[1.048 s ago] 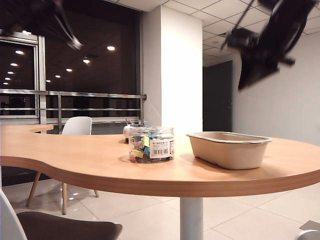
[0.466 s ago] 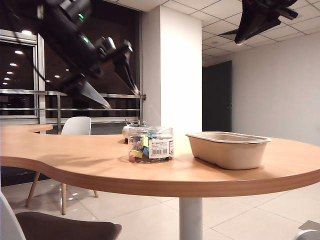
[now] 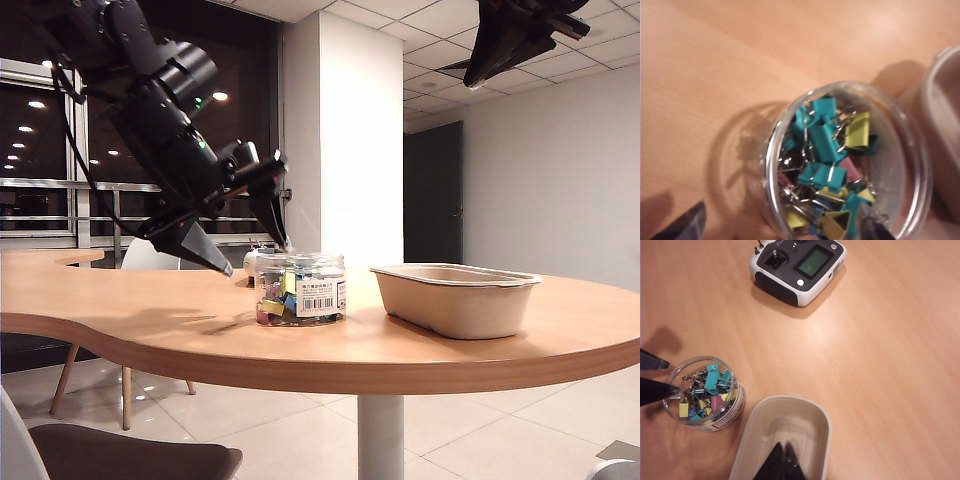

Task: Pick up the box filled with clips, pour some clips from it into the rectangular paper box, and then put the clip box back on the table.

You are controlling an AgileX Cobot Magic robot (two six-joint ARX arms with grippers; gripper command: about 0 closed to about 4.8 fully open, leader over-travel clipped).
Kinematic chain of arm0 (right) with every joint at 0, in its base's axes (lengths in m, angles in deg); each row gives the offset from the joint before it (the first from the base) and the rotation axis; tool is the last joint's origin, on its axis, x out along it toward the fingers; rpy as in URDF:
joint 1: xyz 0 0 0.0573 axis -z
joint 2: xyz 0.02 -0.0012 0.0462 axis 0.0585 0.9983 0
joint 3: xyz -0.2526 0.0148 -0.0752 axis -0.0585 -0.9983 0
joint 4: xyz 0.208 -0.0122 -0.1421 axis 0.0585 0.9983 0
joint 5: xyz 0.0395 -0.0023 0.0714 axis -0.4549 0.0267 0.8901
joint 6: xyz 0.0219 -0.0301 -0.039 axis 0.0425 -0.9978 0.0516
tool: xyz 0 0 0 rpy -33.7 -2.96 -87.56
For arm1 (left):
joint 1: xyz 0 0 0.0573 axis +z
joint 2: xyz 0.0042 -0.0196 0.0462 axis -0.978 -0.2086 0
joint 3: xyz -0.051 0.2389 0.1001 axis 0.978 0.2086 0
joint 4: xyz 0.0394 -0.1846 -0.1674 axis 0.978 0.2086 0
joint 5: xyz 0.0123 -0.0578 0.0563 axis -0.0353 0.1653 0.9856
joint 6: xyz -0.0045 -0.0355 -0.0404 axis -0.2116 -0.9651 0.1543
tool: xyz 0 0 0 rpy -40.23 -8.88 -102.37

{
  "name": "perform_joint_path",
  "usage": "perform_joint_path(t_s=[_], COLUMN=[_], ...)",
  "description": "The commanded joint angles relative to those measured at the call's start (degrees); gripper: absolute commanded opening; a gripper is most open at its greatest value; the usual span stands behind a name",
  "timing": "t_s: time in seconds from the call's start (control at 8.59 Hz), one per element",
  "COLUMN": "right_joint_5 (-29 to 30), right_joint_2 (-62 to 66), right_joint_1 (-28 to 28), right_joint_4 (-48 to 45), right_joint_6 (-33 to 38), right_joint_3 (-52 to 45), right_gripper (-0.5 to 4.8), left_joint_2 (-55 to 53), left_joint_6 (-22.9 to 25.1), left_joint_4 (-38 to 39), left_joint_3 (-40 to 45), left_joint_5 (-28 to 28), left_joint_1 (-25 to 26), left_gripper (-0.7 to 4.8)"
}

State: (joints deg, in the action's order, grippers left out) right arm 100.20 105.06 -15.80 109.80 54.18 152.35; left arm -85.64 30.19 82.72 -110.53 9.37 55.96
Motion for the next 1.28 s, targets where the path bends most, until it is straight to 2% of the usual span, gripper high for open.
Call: perform_joint_path(t_s=[0.12,0.23,0.58,0.7,0.93,1.05,1.16,1.28], right_joint_5=[1.73,1.75,1.92,1.95,1.95,1.95,1.92,1.95], right_joint_2=[-0.50,-0.70,-1.75,-1.95,-2.32,-2.38,-2.38,-2.38], right_joint_1=[-0.02,-0.02,-0.02,-0.02,-0.02,-0.02,-0.02,-0.02], right_joint_4=[0.24,0.28,0.76,1.16,1.16,1.16,1.14,1.14], right_joint_6=[0.31,0.31,0.31,0.31,0.31,0.31,0.28,0.31], right_joint_3=[0.22,0.22,0.22,0.22,0.22,0.22,0.22,0.22], right_gripper=[-0.07,-0.07,-0.07,-0.07,-0.07,-0.07,-0.07,-0.07], left_joint_2=[-0.66,-1.03,-3.06,-3.48,-3.50,-3.50,-3.50,-3.50], left_joint_6=[0.22,0.11,-1.68,-1.86,-1.86,-1.86,-1.84,-1.84], left_joint_4=[-1.25,-1.51,-3.45,-3.61,-3.52,-3.13,-3.06,-1.86], left_joint_3=[-0.26,-0.26,-0.26,-0.26,-0.26,-0.26,-0.24,-0.24], left_joint_5=[5.92,5.97,5.73,5.68,5.46,5.44,5.40,5.27], left_joint_1=[-0.81,-0.66,-0.68,-0.79,-0.79,-0.79,-0.81,-1.03], left_gripper=[3.91,3.69,3.69,1.85,1.44,1.07,0.99,0.47])
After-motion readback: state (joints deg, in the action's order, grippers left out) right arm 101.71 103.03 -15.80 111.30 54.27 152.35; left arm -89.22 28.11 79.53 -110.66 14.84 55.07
